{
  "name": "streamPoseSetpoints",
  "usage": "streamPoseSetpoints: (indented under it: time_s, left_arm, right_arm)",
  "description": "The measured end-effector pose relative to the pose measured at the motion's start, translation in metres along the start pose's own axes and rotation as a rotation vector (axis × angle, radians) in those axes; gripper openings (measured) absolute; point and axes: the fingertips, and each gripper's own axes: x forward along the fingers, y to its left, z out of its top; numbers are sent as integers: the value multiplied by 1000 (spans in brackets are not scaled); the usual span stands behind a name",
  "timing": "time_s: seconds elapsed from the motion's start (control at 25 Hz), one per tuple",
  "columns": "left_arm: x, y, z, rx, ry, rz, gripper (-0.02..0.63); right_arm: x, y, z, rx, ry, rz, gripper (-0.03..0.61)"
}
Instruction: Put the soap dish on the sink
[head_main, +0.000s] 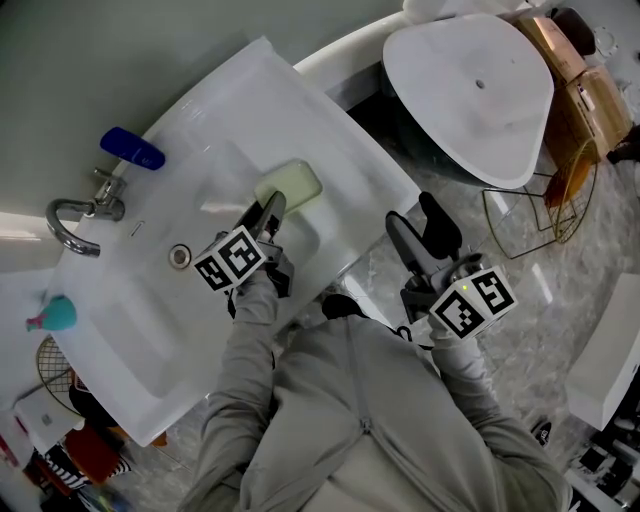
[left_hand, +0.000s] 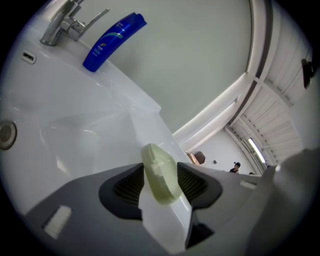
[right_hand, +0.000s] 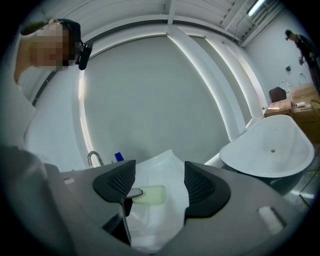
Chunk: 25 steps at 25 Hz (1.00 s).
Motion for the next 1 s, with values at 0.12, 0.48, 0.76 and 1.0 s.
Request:
streamPoseSetpoints:
  time_s: [0.12, 0.48, 0.76, 1.0]
  left_arm:
    - [7, -4, -6, 76, 43, 20, 273]
    - [27, -16, -24, 249, 154, 44, 407]
    - [33, -23, -31, 275, 177, 41, 417]
    - [31, -23, -32, 270, 180, 38, 419]
  right_arm:
    - [-1, -2, -1, 6, -1, -7, 308]
    - [-7, -12, -4, 16, -3, -41, 308]
    - [-9, -17, -4, 19, -4, -53, 308]
    - [-9, -15, -4, 21, -5, -47, 308]
